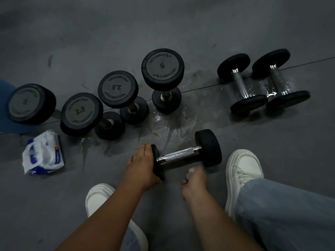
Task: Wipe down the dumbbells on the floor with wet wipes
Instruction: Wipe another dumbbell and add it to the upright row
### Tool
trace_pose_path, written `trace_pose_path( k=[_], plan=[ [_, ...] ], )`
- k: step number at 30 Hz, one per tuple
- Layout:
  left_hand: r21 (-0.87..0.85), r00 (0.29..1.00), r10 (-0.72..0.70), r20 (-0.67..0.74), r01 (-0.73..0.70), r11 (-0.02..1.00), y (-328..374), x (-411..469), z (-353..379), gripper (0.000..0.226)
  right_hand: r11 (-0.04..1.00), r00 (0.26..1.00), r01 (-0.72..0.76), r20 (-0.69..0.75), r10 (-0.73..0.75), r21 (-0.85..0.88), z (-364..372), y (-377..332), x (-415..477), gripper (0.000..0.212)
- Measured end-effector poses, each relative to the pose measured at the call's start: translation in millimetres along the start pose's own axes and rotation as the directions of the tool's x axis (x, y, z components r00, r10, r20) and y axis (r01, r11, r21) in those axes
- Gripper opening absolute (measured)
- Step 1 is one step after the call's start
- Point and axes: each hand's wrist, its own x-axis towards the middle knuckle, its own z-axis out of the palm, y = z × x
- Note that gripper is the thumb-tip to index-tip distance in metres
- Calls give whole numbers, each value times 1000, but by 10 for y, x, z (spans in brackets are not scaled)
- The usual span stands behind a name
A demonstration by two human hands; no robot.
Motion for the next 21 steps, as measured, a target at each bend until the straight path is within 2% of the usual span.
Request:
trace_pose_path(
  k=[3, 7, 12, 16, 19, 21],
  plan=[
    [4, 1000, 2, 0, -2, 1000, -3, 12, 4, 116, 989, 996, 46, 68, -56, 141, 81, -82, 68, 33],
    [16, 1000, -21, 20, 21, 1000, 3, 12, 6, 124, 941, 995, -70, 90, 42, 332, 129, -166, 92, 25],
    [17, 1000, -16, 9, 16, 1000, -4, 21, 11, 122, 906, 982, -168, 149, 119, 389, 99, -226, 65, 28],
    [7, 1000, -4, 10, 4, 1000, -8, 30, 9, 120, 926, 981, -102, 189, 34, 362, 60, -157, -2, 43],
    [0, 1000, -6, 24, 6, 1000, -11, 20, 5, 121, 956, 990, -34, 144, -8, 292, 64, -160, 30, 29],
    [-4, 1000, -3, 20, 3, 1000, -14, 14, 3, 119, 968, 994, -28, 106, 1, 251, 64, -133, 110, 30]
  ],
)
